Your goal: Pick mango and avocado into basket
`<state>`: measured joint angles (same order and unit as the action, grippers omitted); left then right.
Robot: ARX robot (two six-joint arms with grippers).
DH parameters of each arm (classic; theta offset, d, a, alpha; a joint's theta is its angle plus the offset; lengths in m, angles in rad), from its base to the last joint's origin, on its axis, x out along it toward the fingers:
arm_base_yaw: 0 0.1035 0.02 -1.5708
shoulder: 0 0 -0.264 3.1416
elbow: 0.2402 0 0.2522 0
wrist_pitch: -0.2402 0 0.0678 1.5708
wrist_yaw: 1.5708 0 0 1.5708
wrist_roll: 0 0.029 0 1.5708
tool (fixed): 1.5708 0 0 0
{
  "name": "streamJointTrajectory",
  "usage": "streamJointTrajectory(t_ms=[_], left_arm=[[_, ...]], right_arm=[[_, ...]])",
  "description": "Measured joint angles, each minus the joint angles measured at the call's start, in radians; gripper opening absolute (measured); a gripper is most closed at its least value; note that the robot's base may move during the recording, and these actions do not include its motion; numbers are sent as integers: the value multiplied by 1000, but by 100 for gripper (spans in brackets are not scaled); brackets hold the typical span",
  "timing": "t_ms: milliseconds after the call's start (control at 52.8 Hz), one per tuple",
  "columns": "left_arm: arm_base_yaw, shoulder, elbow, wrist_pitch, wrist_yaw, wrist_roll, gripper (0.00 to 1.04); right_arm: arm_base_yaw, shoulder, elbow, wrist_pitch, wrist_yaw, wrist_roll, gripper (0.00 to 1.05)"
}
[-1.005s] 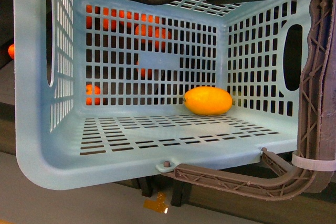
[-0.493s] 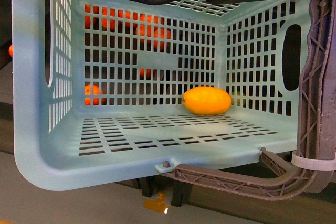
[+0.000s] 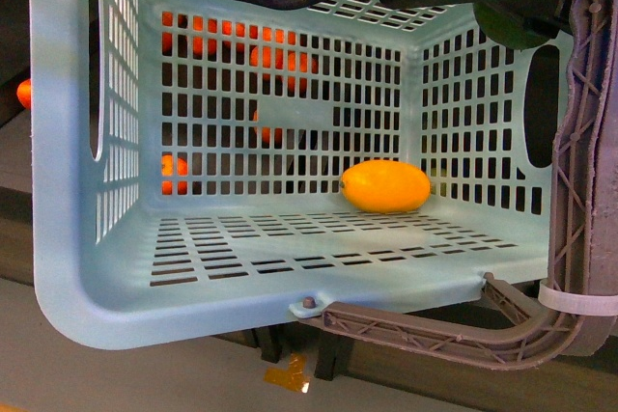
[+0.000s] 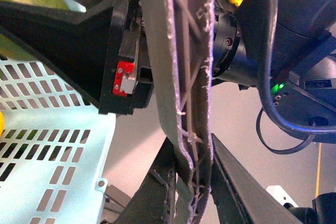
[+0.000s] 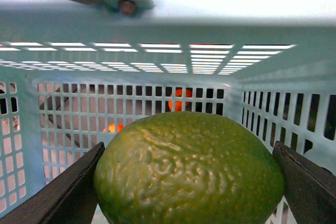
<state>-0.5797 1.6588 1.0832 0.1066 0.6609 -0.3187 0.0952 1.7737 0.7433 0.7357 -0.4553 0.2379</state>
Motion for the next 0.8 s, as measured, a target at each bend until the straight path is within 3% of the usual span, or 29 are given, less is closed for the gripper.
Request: streamJointTrajectory(t_ms=[398,626,796], left_arm=[[0,0,0,0,0,-4,14],[0,0,0,0,-2,-3,14],[0,0,0,0,-2,-3,14]], right_arm=[[-90,-210,-71,22,144,7,97],[-204,-526,-241,-87,242,29,97],[-232,-753,-382,-187,319,40,97]])
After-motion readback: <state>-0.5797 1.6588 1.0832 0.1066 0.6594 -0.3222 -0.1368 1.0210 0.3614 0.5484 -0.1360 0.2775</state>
